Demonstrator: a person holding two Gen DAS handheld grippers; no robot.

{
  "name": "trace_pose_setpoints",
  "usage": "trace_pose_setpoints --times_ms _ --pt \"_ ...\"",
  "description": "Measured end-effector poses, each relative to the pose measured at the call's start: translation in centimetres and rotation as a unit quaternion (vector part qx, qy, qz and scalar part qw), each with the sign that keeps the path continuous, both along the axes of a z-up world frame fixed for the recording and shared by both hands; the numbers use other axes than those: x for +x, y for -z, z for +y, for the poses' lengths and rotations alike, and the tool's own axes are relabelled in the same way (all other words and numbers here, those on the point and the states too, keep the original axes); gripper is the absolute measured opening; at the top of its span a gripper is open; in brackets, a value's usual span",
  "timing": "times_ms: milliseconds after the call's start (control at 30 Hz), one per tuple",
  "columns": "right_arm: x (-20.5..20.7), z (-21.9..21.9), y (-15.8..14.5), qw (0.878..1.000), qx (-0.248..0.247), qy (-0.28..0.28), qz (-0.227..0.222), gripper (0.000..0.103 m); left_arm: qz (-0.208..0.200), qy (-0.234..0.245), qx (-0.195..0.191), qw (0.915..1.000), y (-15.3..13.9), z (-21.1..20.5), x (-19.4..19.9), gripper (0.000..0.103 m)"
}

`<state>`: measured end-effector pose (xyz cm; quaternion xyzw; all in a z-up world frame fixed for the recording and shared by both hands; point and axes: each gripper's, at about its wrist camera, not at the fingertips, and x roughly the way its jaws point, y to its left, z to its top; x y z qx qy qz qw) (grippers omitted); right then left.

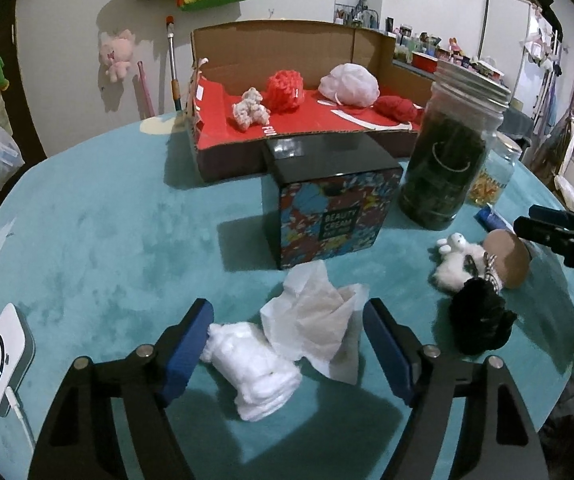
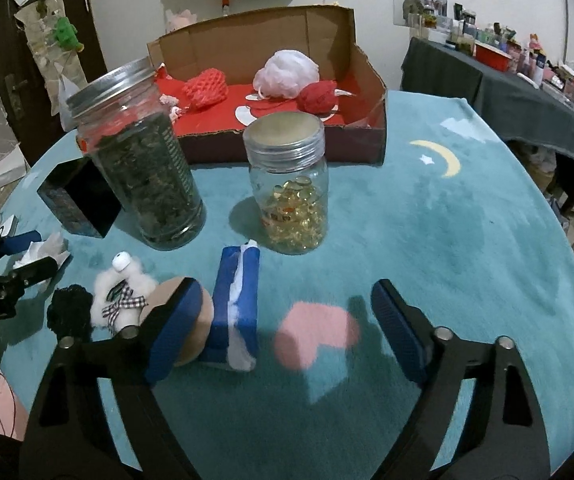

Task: Organize soft objects
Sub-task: 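Move the left tool to the white tissue while the right tool approaches the blue tissue pack, then grasp the white tissue with the left tool while the right tool grasps the blue tissue pack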

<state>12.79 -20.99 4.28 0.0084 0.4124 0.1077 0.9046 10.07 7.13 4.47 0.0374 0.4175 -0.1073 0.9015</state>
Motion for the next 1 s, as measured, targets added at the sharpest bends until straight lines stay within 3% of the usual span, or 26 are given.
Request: trace_pose_setpoints --times_ms 333,767,833,867,900,933,967,1000 --pt "-0.2 -1.6 0.8 0.999 0.015 -0.002 0.034 0.085 0.011 0.010 0.006 0.9999 0.7 0.1 0.2 0.079" --pt "0.1 0.6 1.2 0.999 0.006 -0.026 0.041 0.086 0.008 0.015 0.001 0.9999 0.6 -0.3 0.2 0.079" --pt "0.2 1.0 1.3 0.999 0.000 -0.026 0.039 0.086 0.003 0.022 -0.002 0.9997 0.5 -0.5 0.1 0.066" --pt "0.2 1.2 1.3 0.999 -0.007 -0.026 0.036 0.086 0.001 0.026 -0.003 0.9997 0.5 -0.6 0.1 0.046" --pt "0.1 1.6 1.4 0.999 -0.018 -0.028 0.032 0.085 0.000 0.028 -0.004 0.9996 0.4 -0.6 0.1 0.034" --pt "0.0 1.8 1.4 0.999 -0.022 -0.031 0.029 0.074 -0.001 0.029 -0.005 0.9996 0.4 -0.7 0.1 0.029" --pt "-0.3 2.1 1.4 0.998 -0.028 -0.042 0.023 0.045 -0.004 0.031 -0.013 0.9994 0.1 -0.6 0.1 0.022" --pt "-0.5 2.4 1.2 0.998 -0.032 -0.050 0.016 0.036 -0.007 0.031 -0.018 0.9993 -0.1 -0.6 0.0 0.019"
